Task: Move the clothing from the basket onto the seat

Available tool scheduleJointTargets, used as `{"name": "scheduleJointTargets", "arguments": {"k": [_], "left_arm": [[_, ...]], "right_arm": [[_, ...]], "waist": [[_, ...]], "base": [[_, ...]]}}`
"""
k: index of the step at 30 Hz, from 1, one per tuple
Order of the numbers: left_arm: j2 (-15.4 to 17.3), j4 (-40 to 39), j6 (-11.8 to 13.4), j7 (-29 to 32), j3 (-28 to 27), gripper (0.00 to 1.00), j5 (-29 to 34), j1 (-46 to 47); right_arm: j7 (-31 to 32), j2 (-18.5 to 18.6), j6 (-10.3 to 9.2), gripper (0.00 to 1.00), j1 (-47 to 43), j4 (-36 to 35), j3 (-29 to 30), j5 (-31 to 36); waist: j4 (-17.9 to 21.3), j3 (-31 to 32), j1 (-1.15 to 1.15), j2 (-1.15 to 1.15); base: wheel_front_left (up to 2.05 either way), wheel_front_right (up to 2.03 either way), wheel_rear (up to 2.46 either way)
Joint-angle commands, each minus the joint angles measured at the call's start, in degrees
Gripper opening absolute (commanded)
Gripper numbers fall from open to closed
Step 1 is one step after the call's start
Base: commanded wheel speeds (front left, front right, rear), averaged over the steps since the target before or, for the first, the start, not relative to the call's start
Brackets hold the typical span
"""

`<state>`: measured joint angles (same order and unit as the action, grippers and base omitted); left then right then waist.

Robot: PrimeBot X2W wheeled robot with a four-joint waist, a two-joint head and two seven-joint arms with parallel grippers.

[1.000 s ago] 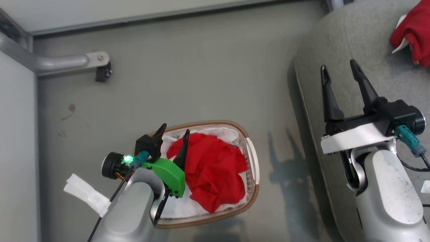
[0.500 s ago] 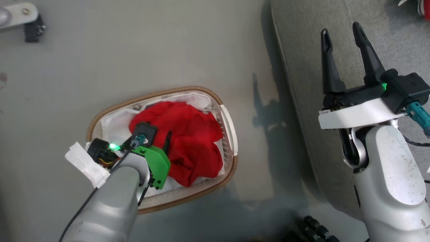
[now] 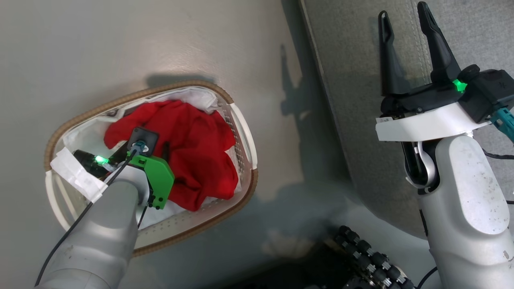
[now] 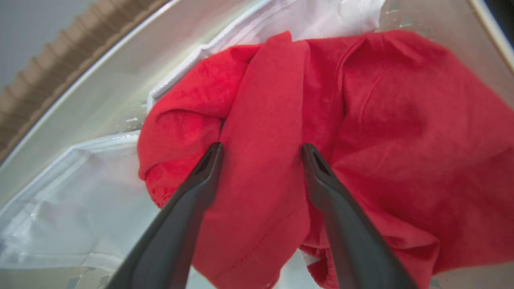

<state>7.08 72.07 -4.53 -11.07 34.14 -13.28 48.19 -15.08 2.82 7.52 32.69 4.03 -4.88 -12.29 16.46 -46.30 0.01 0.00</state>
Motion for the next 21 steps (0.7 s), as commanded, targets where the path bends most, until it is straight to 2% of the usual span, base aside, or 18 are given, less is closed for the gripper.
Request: {"name": "scheduleJointTargets", "arguments": {"k": [1,10,11,12,13,21], "left_arm": [[1.0,0.3,0.4,0.3,0.0,1.0,0.0,1.2],[2.2,1.3,3.0,2.8,0.3,1.0,-0.4,2.0],[2.3,1.4,3.0,3.0,0.1,0.95,-0.8,2.0],[2.3,1.4,2.9,3.4,0.0,0.49,-1.0,2.0],[2.3,1.5,2.6,3.7,0.0,0.0,-1.3,1.7],[1.4,1.5,1.2,2.4,0.7,0.0,-2.0,0.2]], "right_arm": [[-0.1,0.1,-0.06,1.0,0.9,-0.4,-0.2,-0.5],[-0.1,0.1,-0.06,1.0,1.0,-0.6,-0.5,-0.8],[-0.1,0.1,-0.06,1.0,1.1,-0.6,-0.6,-0.8],[-0.1,0.1,-0.06,1.0,1.1,-0.5,-0.7,-0.8],[-0.1,0.1,-0.06,1.0,1.1,-0.4,-0.7,-0.8],[-0.1,0.1,-0.06,1.0,0.5,0.8,-0.5,-0.2]], "waist": [[2.0,-2.1,-0.01,0.0],[2.7,-3.1,-0.01,0.0],[2.7,-3.2,-0.01,0.0],[2.7,-3.2,-0.01,0.0],[2.8,-3.1,-0.01,0.0],[2.0,-1.0,-0.01,0.0]], "base": [[0.0,0.0,0.0],[0.0,0.0,0.0],[0.0,0.0,0.0],[0.0,0.0,0.0],[0.0,0.0,0.0],[0.0,0.0,0.0]]}}
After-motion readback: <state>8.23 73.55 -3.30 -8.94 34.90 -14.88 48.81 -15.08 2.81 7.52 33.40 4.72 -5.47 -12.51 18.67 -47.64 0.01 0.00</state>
